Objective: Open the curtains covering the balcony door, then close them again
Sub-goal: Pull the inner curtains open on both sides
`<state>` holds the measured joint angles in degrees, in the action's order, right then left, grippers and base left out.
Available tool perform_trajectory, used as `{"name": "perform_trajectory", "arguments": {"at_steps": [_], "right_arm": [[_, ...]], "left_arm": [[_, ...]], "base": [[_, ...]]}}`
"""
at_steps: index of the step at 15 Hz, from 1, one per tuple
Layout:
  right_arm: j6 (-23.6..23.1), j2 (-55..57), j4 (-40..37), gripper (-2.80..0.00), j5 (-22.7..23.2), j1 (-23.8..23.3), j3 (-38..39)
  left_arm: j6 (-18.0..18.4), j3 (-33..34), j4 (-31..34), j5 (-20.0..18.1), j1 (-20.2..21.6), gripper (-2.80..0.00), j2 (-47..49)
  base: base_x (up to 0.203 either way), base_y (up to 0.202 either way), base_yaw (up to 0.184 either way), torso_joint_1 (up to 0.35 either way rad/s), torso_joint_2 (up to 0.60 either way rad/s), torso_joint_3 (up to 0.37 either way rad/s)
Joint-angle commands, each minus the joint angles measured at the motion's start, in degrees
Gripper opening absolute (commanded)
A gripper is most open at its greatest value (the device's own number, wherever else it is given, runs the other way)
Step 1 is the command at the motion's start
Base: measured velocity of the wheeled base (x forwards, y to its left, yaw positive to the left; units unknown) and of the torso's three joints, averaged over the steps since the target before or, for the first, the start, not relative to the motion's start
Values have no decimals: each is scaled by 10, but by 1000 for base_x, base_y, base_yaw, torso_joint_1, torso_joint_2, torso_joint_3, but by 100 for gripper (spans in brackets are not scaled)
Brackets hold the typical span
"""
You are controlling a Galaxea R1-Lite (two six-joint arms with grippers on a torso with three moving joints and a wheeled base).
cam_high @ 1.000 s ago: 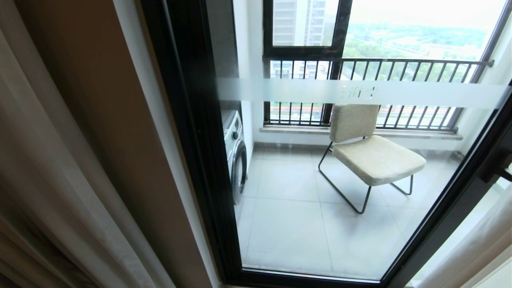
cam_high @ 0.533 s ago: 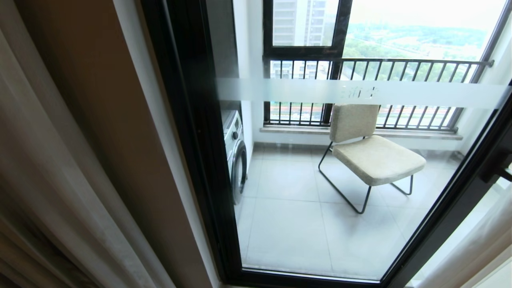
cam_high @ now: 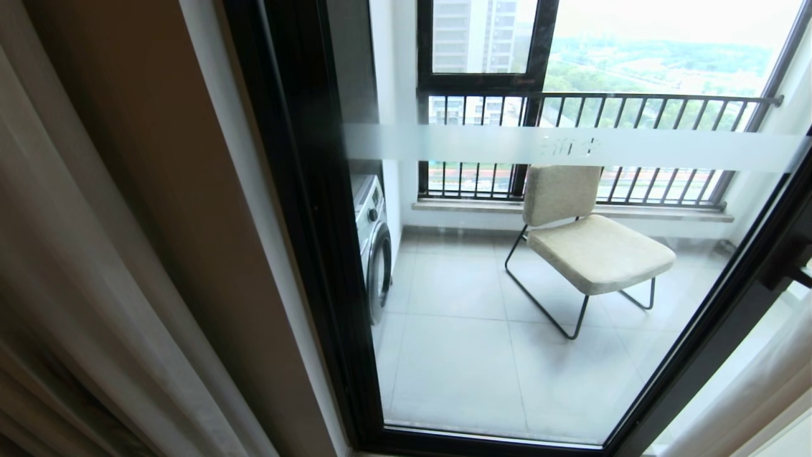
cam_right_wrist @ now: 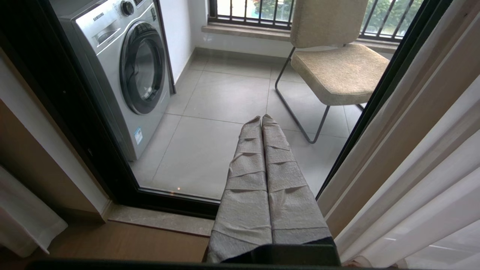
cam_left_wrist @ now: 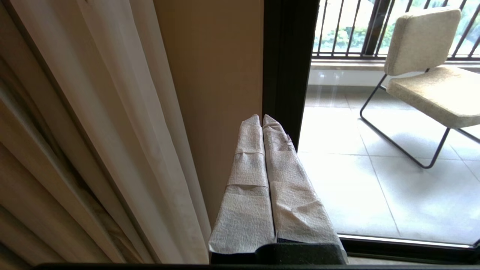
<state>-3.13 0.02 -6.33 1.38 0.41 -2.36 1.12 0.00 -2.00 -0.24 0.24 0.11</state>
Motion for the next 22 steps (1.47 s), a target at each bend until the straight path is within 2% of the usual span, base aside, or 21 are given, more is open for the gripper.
{"name": "perform_trajectory", "arguments": {"at_steps": [1, 6, 18, 22], "right_arm": [[0, 0, 0, -280, 0, 0, 0], [0, 0, 0, -280, 0, 0, 0], [1, 0, -1, -280, 0, 0, 0], [1, 0, -1, -280, 0, 0, 0]], "left_arm": [[0, 0, 0, 0, 0, -280, -1], [0, 0, 0, 0, 0, -280, -1], [0, 0, 0, 0, 0, -280, -1], [0, 0, 0, 0, 0, -280, -1]], "base": [[0, 0, 0, 0, 0, 0], [3, -52, 2, -1, 2, 3], [0, -193, 0, 3, 4, 2], [-1, -188, -63, 5, 2, 0]]}}
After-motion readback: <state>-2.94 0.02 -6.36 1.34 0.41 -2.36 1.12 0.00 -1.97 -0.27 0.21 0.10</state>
